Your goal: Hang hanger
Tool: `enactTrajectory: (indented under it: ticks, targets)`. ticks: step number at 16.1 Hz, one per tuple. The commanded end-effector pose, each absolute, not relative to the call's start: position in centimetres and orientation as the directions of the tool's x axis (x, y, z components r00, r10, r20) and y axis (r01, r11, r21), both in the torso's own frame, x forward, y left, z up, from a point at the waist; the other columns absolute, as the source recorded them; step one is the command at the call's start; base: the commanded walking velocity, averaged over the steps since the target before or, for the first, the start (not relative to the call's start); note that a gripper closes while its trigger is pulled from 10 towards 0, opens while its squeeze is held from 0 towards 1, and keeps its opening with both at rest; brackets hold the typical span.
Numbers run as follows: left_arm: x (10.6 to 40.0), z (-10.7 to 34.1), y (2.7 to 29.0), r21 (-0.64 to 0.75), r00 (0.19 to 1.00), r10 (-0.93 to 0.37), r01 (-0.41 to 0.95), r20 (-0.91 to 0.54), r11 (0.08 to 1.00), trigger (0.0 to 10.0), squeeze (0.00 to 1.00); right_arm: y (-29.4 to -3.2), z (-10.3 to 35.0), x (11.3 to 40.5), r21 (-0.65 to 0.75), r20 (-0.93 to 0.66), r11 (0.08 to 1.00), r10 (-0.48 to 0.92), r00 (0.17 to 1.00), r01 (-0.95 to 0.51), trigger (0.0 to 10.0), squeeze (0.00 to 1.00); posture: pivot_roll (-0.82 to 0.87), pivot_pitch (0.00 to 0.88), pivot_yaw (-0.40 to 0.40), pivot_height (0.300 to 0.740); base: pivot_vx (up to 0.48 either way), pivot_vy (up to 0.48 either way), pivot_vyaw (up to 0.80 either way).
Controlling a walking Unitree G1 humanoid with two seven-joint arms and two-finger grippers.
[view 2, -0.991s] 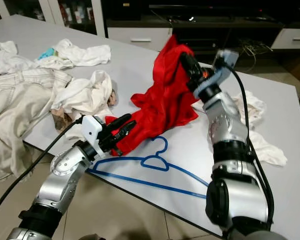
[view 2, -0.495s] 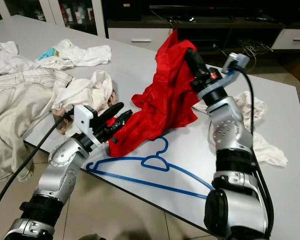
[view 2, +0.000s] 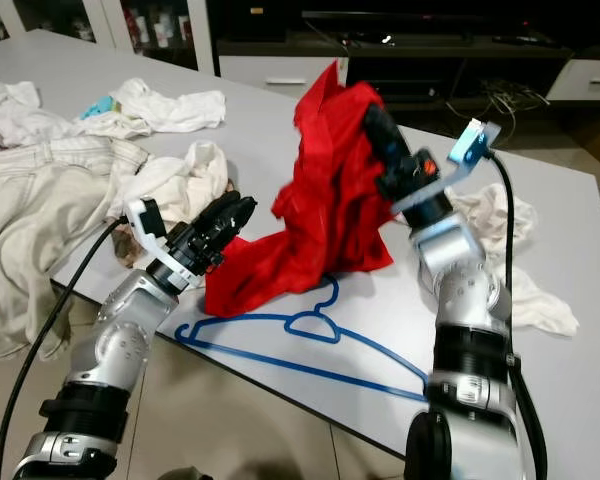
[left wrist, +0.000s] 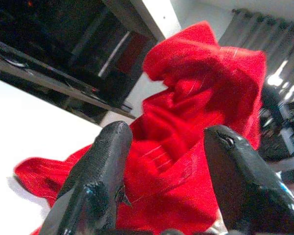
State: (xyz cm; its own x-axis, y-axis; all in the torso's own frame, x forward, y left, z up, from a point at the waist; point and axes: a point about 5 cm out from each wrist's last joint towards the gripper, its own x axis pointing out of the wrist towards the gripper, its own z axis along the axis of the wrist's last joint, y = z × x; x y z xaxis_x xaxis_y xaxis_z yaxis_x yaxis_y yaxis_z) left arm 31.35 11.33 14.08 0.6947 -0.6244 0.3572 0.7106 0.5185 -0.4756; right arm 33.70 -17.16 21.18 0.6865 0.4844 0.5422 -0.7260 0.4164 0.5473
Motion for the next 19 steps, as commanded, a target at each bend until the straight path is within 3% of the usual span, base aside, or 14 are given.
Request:
enactTrajectory:
  ticks: [1,4,14,19]
  targets:
    - [31.5,14.9,11.0,-0.49,0.664,-0.641,0.735,0.385,0.468,10.0,0.0,-17.3,21.9,33.4,0.531,0.574,0.402,0.477,0.666,-0.746,0.0,0.0,-0.01,0.0,-0.014,0.74,0.0,0.0,0.0]
    - [31.7,14.1,11.1,-0.567,0.681,-0.647,0.699,0.343,0.435,10.0,0.0,-17.2,22.3,32.7,0.536,0.609,0.348,0.472,0.637,-0.77,0.0,0.0,-0.02,0.0,-0.008,0.74,0.0,0.0,0.0]
    - [32.6,12.7,11.2,-0.611,0.753,-0.604,0.612,0.259,0.501,10.0,0.0,-16.7,22.7,31.7,0.563,0.651,0.233,0.467,0.598,-0.793,0.0,0.0,-0.02,0.0,-0.014,0.74,0.0,0.0,0.0]
    - [32.3,12.8,9.9,-0.693,0.709,-0.647,0.616,0.281,0.374,10.0,0.0,-16.5,22.8,31.4,0.564,0.655,0.211,0.474,0.588,-0.798,0.0,0.0,-0.02,0.0,-0.006,0.74,0.0,0.0,0.0]
